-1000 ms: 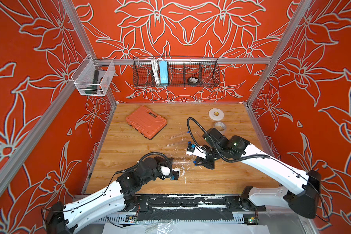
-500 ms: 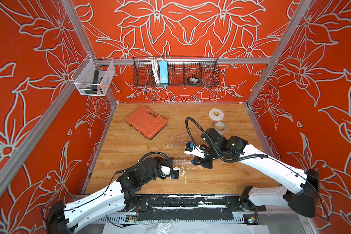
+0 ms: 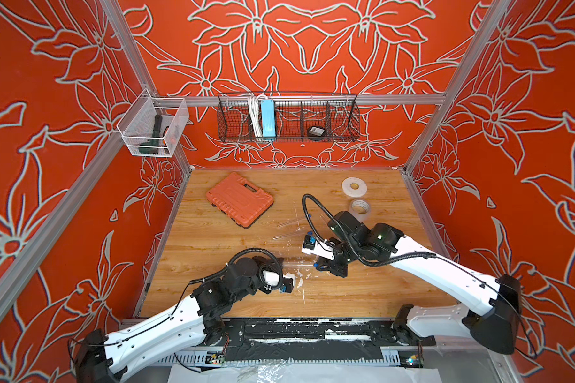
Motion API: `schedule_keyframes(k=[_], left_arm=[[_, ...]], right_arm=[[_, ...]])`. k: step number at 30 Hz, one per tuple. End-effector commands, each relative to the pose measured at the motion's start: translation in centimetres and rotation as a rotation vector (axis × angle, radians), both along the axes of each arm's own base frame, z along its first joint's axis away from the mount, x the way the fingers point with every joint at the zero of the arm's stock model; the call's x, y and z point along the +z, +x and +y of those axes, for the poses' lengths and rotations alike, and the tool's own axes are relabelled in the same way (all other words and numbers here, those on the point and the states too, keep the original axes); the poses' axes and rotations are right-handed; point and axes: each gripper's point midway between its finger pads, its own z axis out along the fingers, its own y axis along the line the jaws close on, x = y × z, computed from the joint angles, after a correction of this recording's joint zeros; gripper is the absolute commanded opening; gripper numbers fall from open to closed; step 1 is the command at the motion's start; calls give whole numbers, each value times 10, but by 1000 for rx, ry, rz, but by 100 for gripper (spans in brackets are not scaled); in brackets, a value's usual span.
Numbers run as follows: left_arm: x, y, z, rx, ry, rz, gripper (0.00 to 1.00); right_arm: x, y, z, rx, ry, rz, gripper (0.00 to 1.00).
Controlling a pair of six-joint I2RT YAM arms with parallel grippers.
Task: Insert stoppers into test tubes
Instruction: Insert the stopper into the test tube.
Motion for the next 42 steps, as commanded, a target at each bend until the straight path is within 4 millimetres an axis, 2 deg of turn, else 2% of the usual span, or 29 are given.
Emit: schedule_keyframes(k=[1, 12, 20, 25, 31, 42], left_arm=[[12, 1, -3, -5, -34, -22, 0], [11, -3, -6, -36, -27, -19, 0], [8, -15, -11, -117, -12, -37, 0], [3, -27, -13, -184, 23, -67, 0], [4, -37, -15, -245, 18, -93, 0], [8, -47, -19, -290, -15, -55, 0]], right_arm=[[-5, -3, 1, 11, -20, 13, 10], [-2, -4, 12, 54, -23, 4, 10], [0, -6, 24, 138, -59, -46, 8], [0, -5, 33, 193, -96, -108, 4], [18, 7, 61, 207, -39, -161, 3], [40, 2, 102, 261, 83, -155, 1]])
